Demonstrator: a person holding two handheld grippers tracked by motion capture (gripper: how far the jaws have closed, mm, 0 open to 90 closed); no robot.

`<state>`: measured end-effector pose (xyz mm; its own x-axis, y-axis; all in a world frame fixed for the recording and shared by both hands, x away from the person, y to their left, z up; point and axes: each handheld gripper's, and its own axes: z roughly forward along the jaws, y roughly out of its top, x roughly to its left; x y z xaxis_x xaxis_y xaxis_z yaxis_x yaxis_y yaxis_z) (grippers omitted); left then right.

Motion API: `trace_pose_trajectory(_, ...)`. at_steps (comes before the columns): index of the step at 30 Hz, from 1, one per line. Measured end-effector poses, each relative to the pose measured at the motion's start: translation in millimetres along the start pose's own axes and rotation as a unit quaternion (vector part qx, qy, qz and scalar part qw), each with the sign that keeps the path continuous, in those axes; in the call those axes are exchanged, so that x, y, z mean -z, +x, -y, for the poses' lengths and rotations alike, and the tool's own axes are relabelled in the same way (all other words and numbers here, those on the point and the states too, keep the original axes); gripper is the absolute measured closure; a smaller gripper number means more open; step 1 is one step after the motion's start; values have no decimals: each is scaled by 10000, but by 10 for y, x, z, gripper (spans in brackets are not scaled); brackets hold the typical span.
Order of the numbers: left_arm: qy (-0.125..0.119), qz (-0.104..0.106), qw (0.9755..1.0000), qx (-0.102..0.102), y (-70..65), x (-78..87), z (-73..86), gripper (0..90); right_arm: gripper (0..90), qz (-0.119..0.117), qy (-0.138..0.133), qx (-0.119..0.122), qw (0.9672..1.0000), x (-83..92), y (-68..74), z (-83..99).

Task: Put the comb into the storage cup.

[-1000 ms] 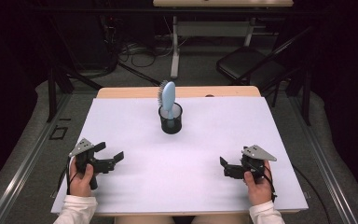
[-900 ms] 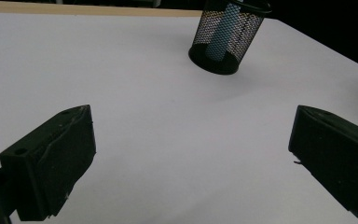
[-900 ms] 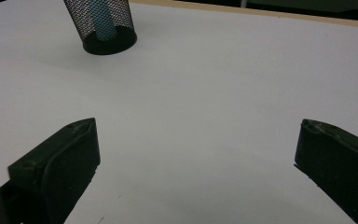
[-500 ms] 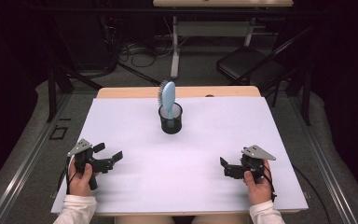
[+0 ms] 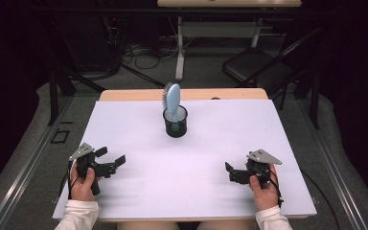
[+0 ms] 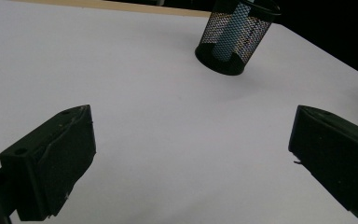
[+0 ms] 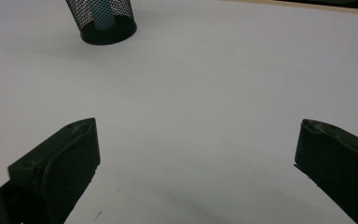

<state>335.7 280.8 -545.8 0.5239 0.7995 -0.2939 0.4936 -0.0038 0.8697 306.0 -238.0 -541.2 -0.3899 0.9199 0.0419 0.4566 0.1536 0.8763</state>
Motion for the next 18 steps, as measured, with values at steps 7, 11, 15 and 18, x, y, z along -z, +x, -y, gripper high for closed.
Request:
trace_pose_trajectory(7,37,-1,10000,19,4,-2,4,4,0,2,5,-7,10000,-3,1,3)
trace_pose_trajectory(11,36,0,10000,32,6,-6,6,4,0,1,22,-13,10000,-6,-5,4)
trace_pose_trajectory(15,39,-6,10000,28,12,-9,2,4,0,2,41,-28,10000,-14,-16,9)
trace_pose_trajectory(18,31,-7,10000,48,17,-9,2,4,0,1,62,-79,10000,-16,-25,9)
